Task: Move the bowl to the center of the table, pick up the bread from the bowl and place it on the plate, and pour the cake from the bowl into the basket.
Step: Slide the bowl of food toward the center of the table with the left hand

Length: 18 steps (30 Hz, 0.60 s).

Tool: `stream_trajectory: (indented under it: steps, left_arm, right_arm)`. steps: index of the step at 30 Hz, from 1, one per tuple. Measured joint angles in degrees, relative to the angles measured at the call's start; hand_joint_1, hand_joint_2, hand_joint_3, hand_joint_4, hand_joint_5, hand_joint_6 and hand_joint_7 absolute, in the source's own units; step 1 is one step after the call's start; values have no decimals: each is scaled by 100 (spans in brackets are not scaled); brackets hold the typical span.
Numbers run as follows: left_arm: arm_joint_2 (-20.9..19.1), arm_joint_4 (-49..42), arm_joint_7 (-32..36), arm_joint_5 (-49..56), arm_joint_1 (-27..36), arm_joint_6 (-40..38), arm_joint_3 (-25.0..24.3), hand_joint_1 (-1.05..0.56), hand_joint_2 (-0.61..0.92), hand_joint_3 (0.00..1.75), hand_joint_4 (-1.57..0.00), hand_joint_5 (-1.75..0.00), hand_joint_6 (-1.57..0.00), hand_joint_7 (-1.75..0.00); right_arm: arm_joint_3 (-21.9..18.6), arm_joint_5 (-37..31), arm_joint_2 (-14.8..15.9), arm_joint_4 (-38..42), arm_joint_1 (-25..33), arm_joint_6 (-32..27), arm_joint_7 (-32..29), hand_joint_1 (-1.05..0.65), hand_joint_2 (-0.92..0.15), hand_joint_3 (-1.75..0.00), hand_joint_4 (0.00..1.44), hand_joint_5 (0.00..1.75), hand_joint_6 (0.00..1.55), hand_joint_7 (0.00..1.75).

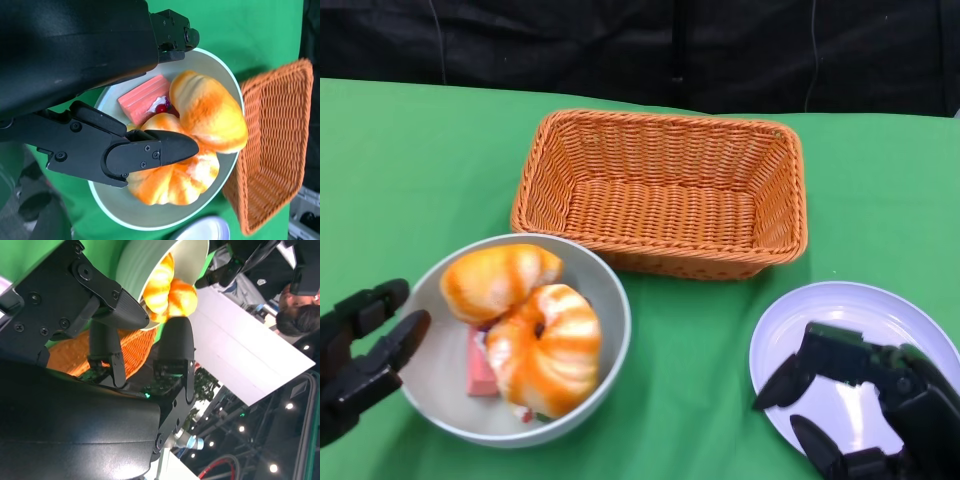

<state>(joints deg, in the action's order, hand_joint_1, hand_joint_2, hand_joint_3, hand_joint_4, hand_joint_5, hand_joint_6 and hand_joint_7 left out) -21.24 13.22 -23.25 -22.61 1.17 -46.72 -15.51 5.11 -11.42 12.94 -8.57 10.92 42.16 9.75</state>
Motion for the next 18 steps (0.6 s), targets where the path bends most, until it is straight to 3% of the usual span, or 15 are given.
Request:
stream_trajectory:
  steps: [2,3,4,6,10,12,14,18]
  left_arm:
    - [50,84,0,-47,16,-62,16,-68,92,57,0,0,0,0]
    - [61,156,48,-42,34,-83,47,-67,92,56,0,0,0,0]
    - [89,264,130,-27,64,-106,99,-67,92,54,0,0,0,0]
    - [218,591,340,-6,173,-177,260,-67,92,53,0,0,0,0]
    - [442,965,589,-28,241,-396,434,-64,92,55,0,0,0,0]
    - [588,1116,741,-45,249,-541,470,-63,92,55,0,0,0,0]
    - [735,1266,893,-60,262,-683,491,-63,92,55,0,0,0,0]
    - [932,1421,1025,-147,265,-860,534,-64,92,53,0,0,0,0]
  right_arm:
    - [-34,-15,9,-78,-2,-53,0,-28,-41,-123,21,151,14,130]
    - [-44,-55,19,-125,3,-103,1,-32,-42,-116,11,147,8,125]
    - [-58,-103,54,-205,13,-188,16,-36,-47,-103,4,132,3,118]
    - [-92,-210,197,-505,32,-468,113,-39,-50,-93,1,120,1,112]
    - [-93,-284,385,-971,46,-896,286,-42,-62,-62,0,101,0,97]
    - [-93,-324,478,-1200,52,-1143,394,-43,-64,-56,0,99,0,94]
    - [-90,-373,569,-1425,52,-1440,528,-45,-74,-34,0,91,0,84]
    - [-68,-548,668,-1796,34,-1902,729,-48,-80,-21,0,86,0,78]
